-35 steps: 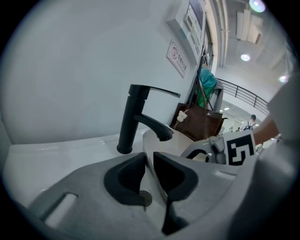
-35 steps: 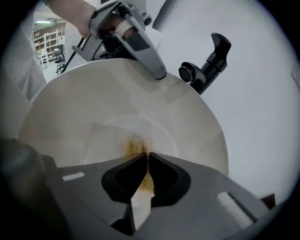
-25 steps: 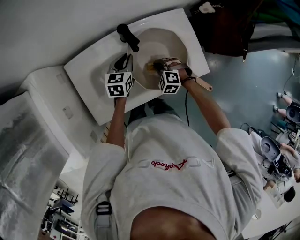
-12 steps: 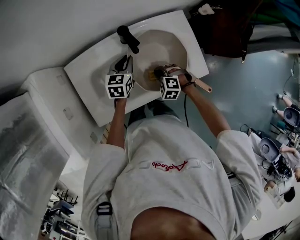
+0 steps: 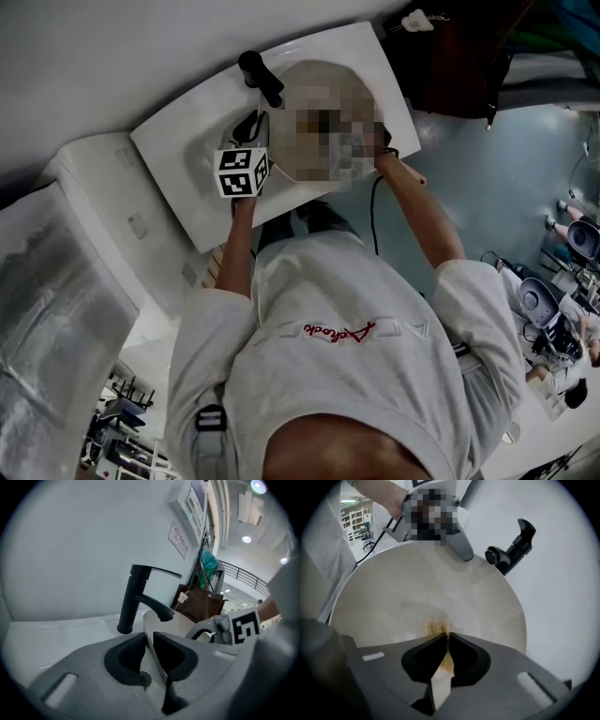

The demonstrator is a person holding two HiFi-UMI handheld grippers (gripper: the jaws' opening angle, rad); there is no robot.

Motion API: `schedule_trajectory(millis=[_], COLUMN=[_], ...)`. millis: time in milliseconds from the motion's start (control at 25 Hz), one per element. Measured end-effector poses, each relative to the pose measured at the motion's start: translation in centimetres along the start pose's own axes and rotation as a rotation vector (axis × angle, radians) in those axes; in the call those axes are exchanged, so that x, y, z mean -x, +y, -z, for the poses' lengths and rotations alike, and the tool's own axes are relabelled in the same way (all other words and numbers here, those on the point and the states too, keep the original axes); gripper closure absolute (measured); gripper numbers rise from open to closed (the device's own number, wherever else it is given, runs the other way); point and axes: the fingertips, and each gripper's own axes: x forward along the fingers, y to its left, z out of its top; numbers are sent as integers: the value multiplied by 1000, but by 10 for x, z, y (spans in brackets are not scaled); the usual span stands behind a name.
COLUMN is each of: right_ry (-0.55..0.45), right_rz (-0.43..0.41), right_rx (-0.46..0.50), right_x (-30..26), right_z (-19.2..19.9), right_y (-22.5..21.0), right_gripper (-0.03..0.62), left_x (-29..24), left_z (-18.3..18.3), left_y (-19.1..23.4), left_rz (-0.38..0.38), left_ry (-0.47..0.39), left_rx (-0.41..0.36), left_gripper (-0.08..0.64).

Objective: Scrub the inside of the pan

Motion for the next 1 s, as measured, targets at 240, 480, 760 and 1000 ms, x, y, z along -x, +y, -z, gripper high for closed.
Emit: schedule_trajectory(millis=[240, 480, 760, 1000], right_ry=[10, 32, 64, 65], right_rz=[80, 117, 90, 68], right_rx=[-36, -49, -48, -49], right_x=[-9, -17, -26, -22], right_z=[5, 13, 25, 28], right_y=[-53, -85, -79, -61], right_gripper=[563, 563, 563, 565], left_x=[0, 0, -1, 0], left_z=[-1, -1, -1, -1], left_y=[0, -1, -1, 0], left_rz=[1, 8, 11, 13], left_ry=[-2, 2, 1, 1], left_rx=[3, 0, 4, 4], left_gripper=[507, 506, 506, 506])
